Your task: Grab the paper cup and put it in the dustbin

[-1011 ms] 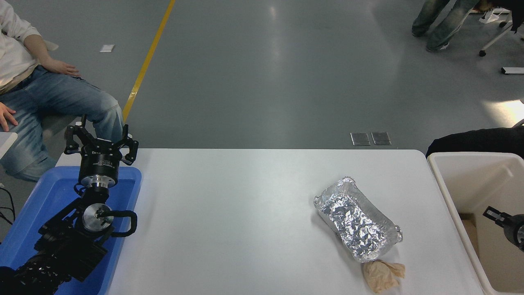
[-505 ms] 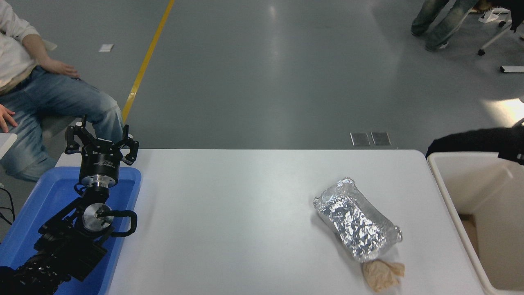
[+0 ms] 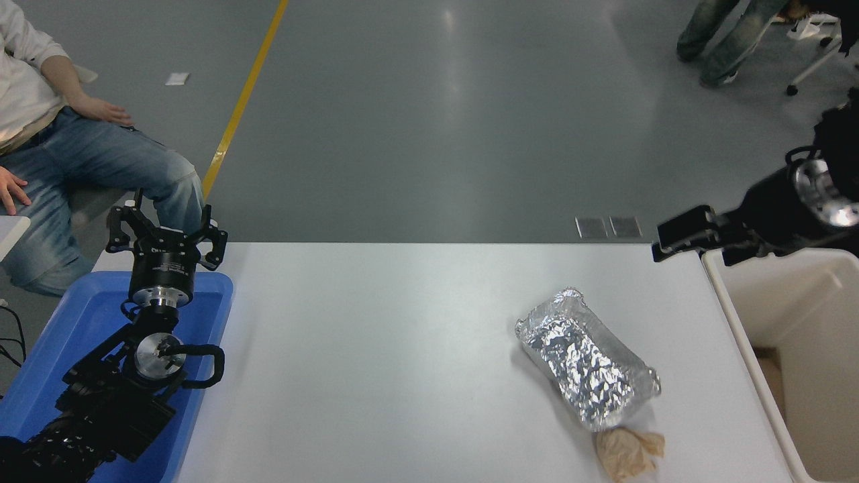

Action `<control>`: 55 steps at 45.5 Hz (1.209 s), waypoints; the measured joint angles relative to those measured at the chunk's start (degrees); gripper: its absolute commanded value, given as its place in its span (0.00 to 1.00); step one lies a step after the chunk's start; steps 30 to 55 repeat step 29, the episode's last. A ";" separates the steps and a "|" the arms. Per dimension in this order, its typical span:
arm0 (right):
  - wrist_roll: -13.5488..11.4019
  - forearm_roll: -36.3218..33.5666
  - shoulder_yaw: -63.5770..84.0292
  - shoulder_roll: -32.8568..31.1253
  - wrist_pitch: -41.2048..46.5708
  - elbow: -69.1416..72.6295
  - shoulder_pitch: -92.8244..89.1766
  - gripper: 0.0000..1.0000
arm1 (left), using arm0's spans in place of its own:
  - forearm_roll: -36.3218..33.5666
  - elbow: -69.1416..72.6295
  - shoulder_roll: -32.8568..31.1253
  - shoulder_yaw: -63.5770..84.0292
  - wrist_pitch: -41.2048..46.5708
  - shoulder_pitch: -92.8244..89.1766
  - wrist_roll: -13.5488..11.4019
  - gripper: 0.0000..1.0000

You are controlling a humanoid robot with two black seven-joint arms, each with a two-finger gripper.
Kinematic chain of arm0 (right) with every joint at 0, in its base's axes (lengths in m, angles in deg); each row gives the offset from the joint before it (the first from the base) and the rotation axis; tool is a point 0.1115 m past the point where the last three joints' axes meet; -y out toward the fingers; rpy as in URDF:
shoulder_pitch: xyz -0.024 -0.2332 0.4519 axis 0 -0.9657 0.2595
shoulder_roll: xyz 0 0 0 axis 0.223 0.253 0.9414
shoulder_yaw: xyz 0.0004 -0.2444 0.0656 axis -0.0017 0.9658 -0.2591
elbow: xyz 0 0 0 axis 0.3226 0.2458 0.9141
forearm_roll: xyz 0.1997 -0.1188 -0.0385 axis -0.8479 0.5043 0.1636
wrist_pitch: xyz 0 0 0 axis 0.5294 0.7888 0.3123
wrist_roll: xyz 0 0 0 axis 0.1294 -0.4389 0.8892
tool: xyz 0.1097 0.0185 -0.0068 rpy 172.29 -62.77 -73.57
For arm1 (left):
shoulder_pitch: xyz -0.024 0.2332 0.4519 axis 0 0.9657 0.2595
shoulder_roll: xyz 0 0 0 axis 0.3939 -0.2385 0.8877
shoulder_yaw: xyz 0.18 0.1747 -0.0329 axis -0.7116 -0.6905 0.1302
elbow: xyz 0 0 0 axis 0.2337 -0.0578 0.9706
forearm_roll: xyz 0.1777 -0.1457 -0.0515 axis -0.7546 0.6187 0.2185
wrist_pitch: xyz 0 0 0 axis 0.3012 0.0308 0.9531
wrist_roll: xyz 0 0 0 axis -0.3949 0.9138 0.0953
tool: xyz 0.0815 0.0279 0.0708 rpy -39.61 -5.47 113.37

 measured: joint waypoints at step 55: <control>0.10 -12.16 -1.42 14.09 1.96 2.16 4.01 1.00 | 0.01 0.00 0.01 0.02 0.02 0.00 -0.02 0.99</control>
